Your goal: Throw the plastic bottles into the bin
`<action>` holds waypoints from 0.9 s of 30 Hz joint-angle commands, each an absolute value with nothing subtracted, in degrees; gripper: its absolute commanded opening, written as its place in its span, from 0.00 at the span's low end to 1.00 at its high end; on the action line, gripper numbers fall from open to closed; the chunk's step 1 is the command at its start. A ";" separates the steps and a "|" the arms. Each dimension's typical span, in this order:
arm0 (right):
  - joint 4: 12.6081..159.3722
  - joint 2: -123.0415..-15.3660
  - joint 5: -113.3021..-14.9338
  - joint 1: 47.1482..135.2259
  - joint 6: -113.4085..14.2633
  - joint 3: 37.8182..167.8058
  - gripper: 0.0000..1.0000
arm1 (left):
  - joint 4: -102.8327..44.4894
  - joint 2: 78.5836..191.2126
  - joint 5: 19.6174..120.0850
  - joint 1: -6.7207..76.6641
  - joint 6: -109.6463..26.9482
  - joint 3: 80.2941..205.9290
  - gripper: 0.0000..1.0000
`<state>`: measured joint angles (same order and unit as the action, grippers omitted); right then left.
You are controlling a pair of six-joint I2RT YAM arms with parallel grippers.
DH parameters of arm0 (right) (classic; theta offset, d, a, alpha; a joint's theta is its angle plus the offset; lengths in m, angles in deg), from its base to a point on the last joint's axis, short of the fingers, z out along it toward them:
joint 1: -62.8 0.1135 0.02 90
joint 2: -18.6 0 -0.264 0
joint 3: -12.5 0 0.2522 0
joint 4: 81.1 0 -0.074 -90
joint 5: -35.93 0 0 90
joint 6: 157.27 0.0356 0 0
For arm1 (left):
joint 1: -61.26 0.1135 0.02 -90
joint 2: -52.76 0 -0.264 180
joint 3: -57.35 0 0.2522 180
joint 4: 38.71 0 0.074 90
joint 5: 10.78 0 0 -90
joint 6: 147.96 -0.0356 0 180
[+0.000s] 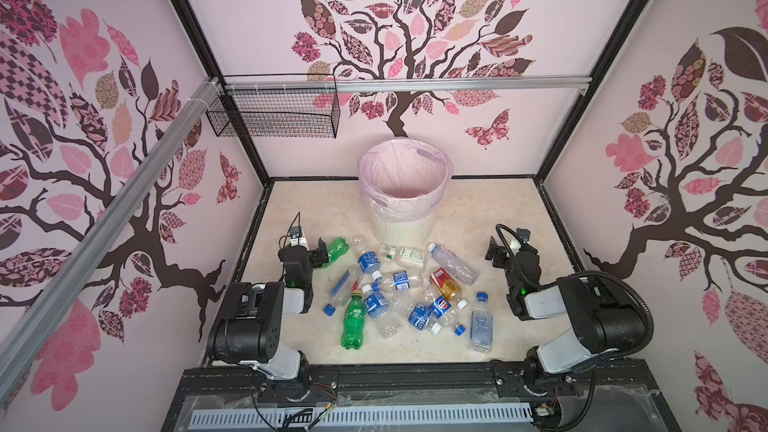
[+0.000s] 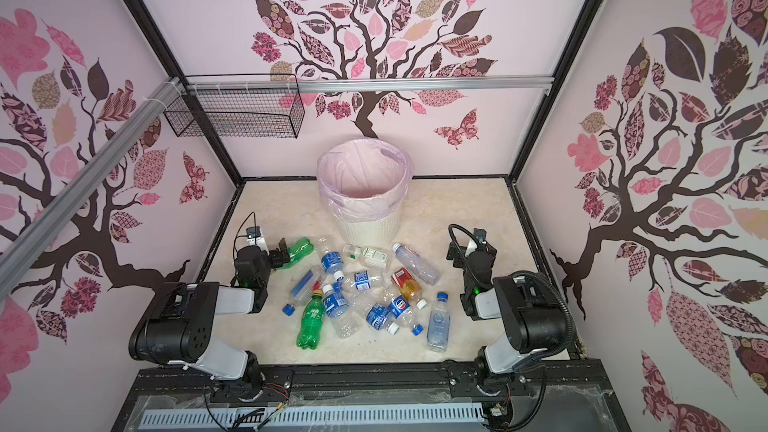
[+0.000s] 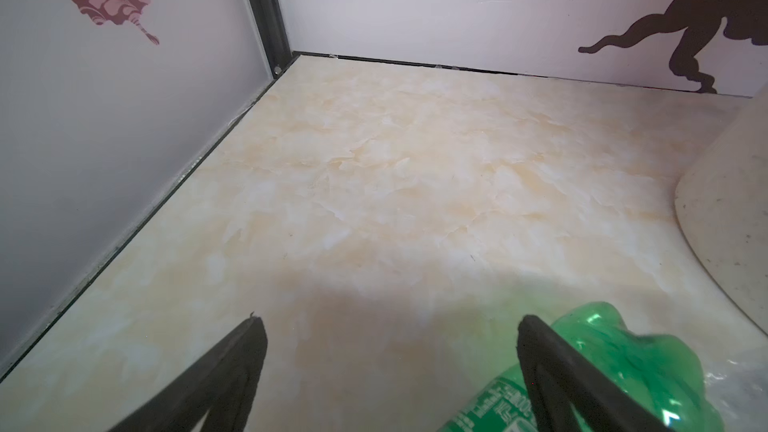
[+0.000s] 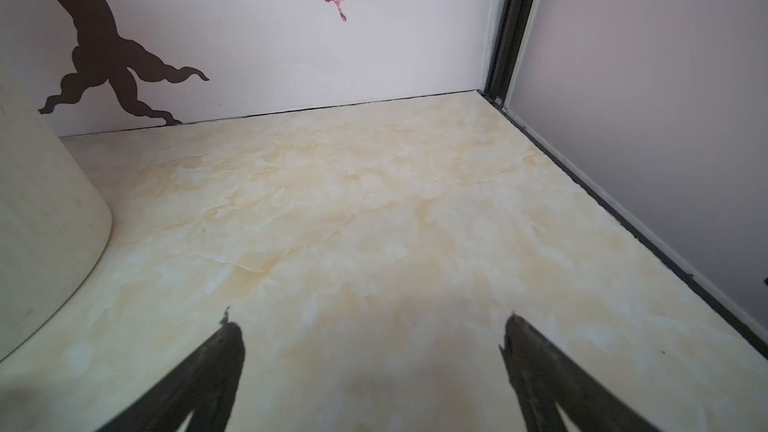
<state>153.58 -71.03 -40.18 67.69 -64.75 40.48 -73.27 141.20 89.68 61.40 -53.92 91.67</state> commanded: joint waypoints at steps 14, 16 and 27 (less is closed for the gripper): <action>155.19 -71.93 -39.61 67.46 -64.90 41.73 1.00 | -74.61 141.88 90.34 61.79 -54.55 93.08 0.98; 155.08 -71.93 -39.65 67.46 -64.89 41.77 1.00 | -74.61 141.83 90.30 61.79 -54.60 93.02 0.98; 154.57 -71.97 -39.77 67.37 -64.64 41.99 1.00 | -74.35 141.89 90.39 61.81 -54.46 93.29 0.98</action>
<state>153.52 -71.03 -40.18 67.60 -64.73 40.50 -73.27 141.20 89.68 61.40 -53.92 91.69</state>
